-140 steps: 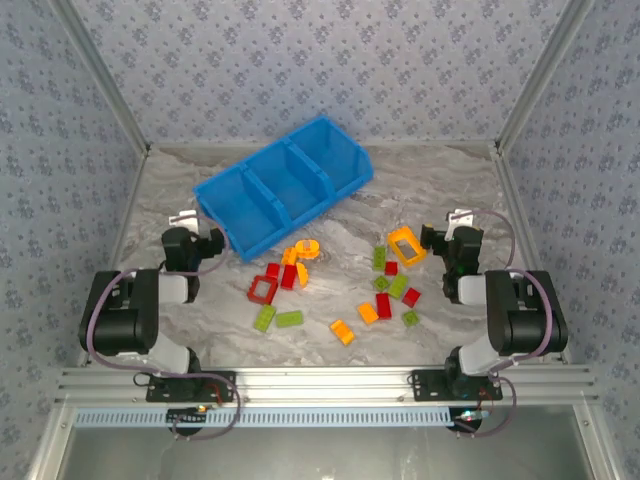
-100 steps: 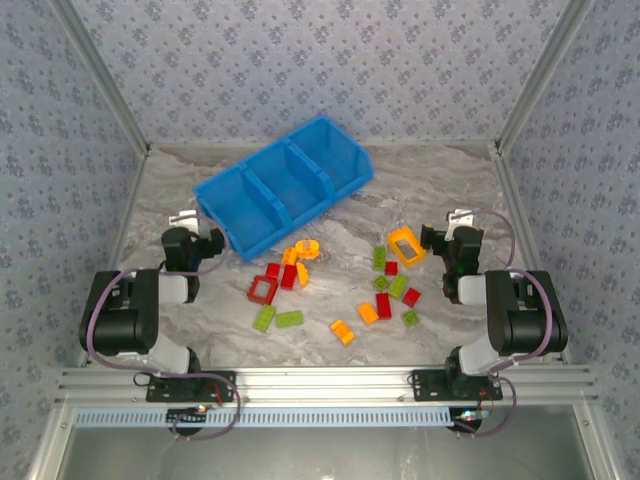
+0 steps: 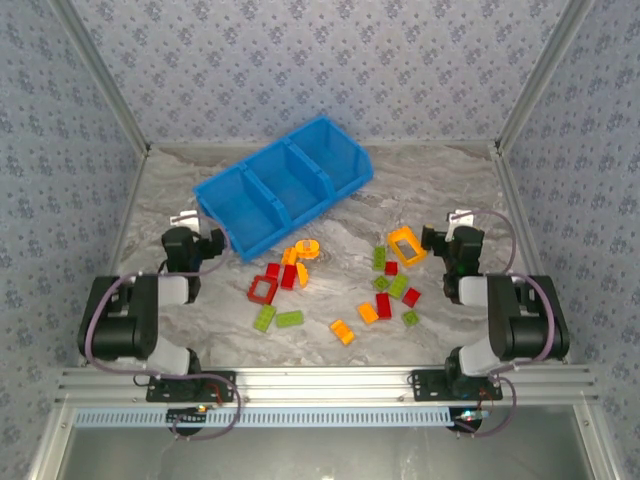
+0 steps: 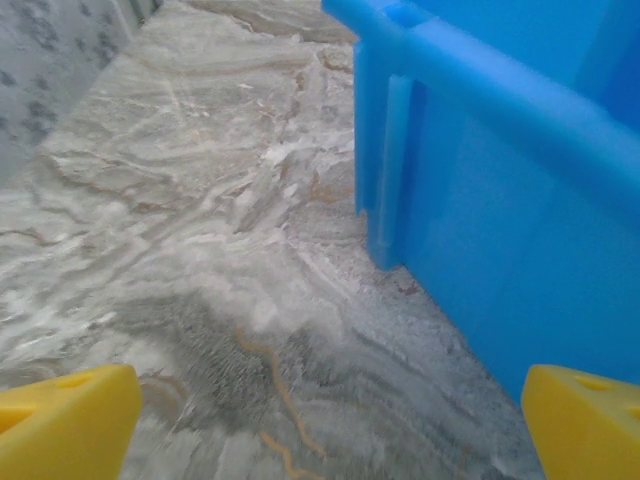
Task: Sort the legos into containers by color
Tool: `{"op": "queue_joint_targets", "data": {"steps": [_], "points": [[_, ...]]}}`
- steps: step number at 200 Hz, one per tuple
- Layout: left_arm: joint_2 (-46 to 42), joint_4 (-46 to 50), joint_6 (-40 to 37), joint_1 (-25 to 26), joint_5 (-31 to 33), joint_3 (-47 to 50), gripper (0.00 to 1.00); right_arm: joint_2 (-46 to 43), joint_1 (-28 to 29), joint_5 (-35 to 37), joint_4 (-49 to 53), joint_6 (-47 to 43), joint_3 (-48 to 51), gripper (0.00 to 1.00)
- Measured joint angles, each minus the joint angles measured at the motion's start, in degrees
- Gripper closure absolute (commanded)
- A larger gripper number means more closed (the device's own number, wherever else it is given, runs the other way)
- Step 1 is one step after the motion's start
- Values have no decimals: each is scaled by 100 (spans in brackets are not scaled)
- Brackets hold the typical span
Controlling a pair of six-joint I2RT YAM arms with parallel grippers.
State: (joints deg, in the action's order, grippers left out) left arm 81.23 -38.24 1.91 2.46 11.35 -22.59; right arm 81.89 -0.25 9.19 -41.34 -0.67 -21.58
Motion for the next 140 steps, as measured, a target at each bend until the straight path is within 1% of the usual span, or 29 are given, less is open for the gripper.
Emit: {"op": "queue_joint_targets", "data": {"steps": [9, 20, 28, 38, 44, 47, 54, 71, 83, 94, 106, 124, 134, 140], "points": [[-619, 533, 11, 232, 313, -42, 2, -472, 48, 72, 433, 7, -55, 0], [-1502, 1211, 70, 619, 741, -289, 2, -1279, 142, 173, 1056, 85, -251, 0], [-2070, 1707, 223, 901, 1049, -684, 2, -1856, 219, 243, 1593, 254, -568, 0], [-2564, 2439, 629, 1113, 1139, -1366, 2, -2376, 282, 304, 2308, 734, -1193, 0], [-2741, 2879, 933, 1145, 1137, -1827, 2, -2555, 293, 358, 2747, 1091, -1665, 0], [-2830, 3119, 1220, 1139, 1137, -2107, 2, -2618, 291, 407, 2983, 1373, -1921, 0], [-2975, 3423, 1633, 1091, 1082, -2520, 2, -2717, 267, 452, 3453, 1891, -2479, 0], [-3250, 3884, 2660, 656, 437, -2968, 3, -2826, 63, 168, 4085, 2647, -3217, 15], [-3161, 4474, 3206, 442, 144, -3222, 10, -2774, 48, -13, 4553, 2946, -3501, 18], [-2769, 5108, 3582, 481, -74, -3508, 12, -2588, 282, -151, 4972, 2964, -3703, 19], [-2286, 5696, 3805, 656, -275, -3753, 13, -2277, 787, -291, 5447, 2870, -3960, 17], [-1488, 6354, 4046, 863, -516, -3814, 19, -1615, 1683, -407, 6140, 2559, -4483, 17], [-1143, 6684, 4151, 918, -629, -3814, 20, -1261, 2149, -529, 6448, 2367, -4815, 12], [-946, 6843, 4188, 929, -678, -3814, 21, -1086, 2382, -603, 6588, 2277, -4988, 11]]}}
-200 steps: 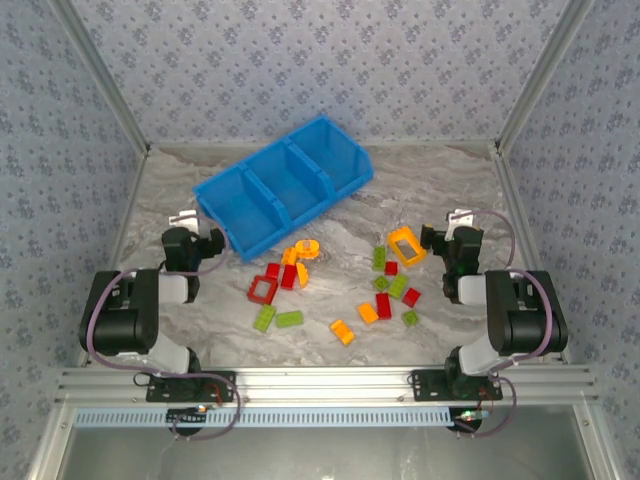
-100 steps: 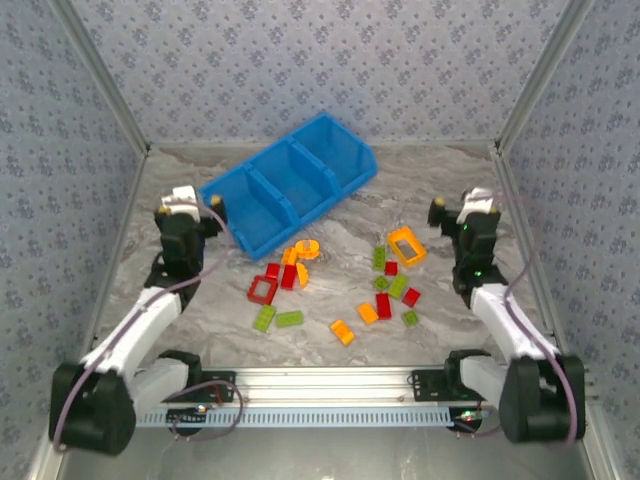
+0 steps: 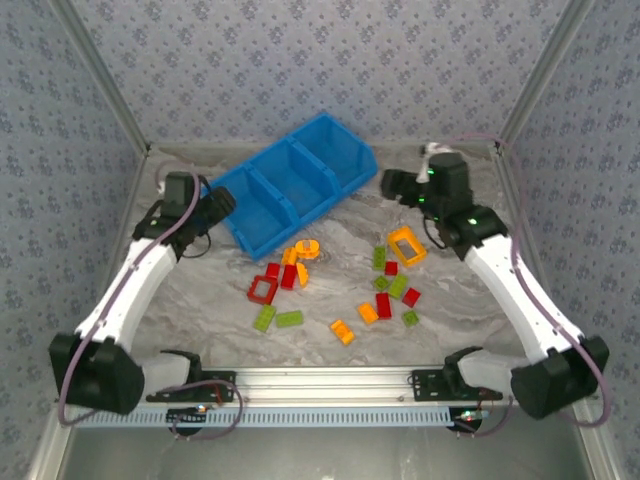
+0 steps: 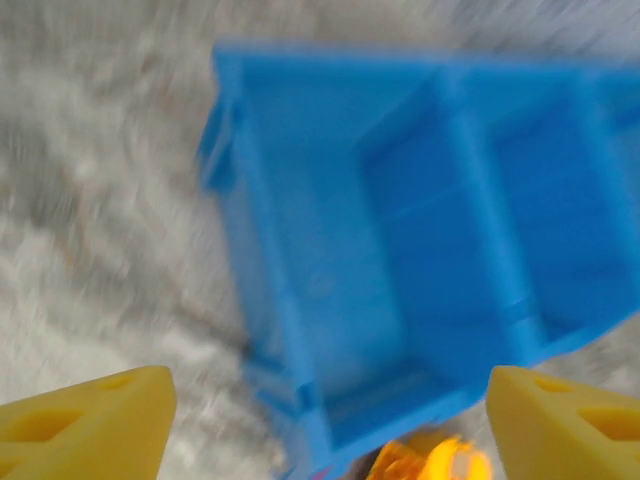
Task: Sort the legos into containers by color
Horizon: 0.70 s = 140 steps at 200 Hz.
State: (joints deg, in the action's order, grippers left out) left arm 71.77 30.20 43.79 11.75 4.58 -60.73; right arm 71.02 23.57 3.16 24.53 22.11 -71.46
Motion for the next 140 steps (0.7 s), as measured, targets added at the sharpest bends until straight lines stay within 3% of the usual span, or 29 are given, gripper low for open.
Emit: {"op": "queue_joint_targets", "data": {"steps": [41, 65, 98, 140], "points": [[855, 407, 26, 0, -72, -155, 28, 442, 925, -164, 549, -407, -450, 12], [1327, 387, -162, -11, -120, -442, 49, 442, 1200, -229, 723, -461, -450, 17], [1952, 345, -424, -11, -195, -654, 64, 446, 1331, -256, 898, -461, -450, 18], [2039, 304, -691, -13, -125, -719, 90, 422, 1360, -254, 1025, -459, -378, 18]]}}
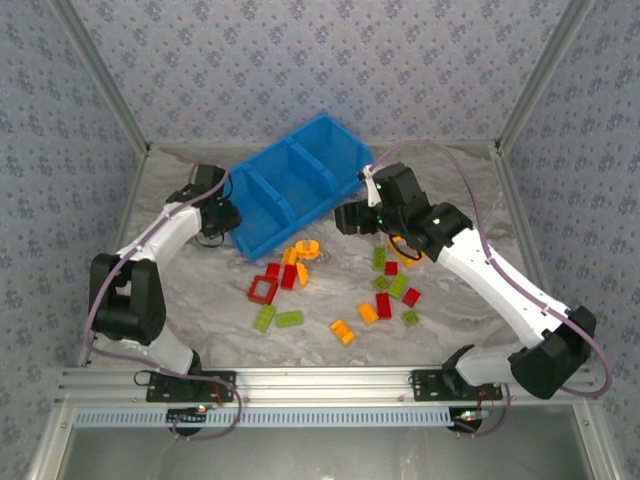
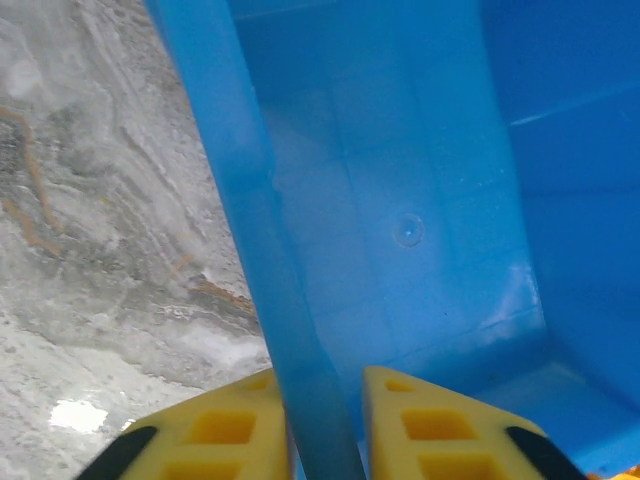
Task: Sort the legos into containers by color
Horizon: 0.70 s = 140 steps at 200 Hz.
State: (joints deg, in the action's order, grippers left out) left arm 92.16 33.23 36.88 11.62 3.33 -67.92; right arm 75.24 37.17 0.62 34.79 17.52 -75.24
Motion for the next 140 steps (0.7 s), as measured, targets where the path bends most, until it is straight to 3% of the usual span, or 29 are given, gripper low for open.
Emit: {"op": "queue_joint_targets", "data": {"steps": [13, 140], "points": [[4, 15, -7, -44, 127, -33, 100, -9, 0, 0, 48, -2, 22, 19], [1504, 748, -2328, 0, 48, -1980, 100, -483, 0, 221, 326, 0, 192, 18]]}}
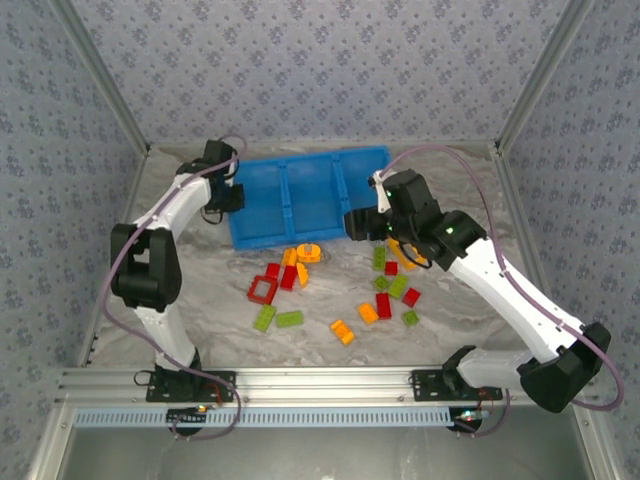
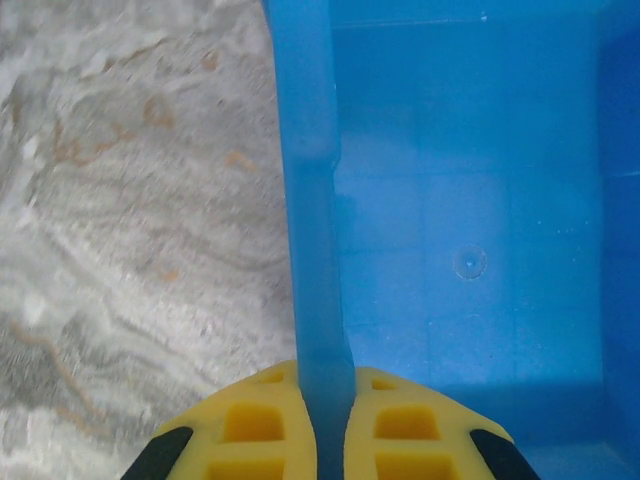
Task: Sort the legos into containers by color
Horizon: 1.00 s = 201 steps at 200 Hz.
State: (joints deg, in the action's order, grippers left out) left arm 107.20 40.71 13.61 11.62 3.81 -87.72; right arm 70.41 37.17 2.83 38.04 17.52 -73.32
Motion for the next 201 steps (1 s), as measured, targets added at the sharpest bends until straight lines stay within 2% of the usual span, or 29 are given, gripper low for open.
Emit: {"op": "queue_joint_targets", "data": {"steps": [92, 151, 185, 201], "points": [[750, 127, -55, 164, -151, -1014, 100, -125, -48, 289, 153, 240, 341, 18], [975, 177, -79, 164, -170, -1314, 100, -442, -509, 599, 431, 579, 743, 20], [1073, 205, -111, 164, -188, -1440, 70, -586, -789, 754, 671, 859, 1080, 25], [1113, 203, -94, 164, -190, -1434, 63, -684, -909, 857, 774, 1032, 1224, 27]]}}
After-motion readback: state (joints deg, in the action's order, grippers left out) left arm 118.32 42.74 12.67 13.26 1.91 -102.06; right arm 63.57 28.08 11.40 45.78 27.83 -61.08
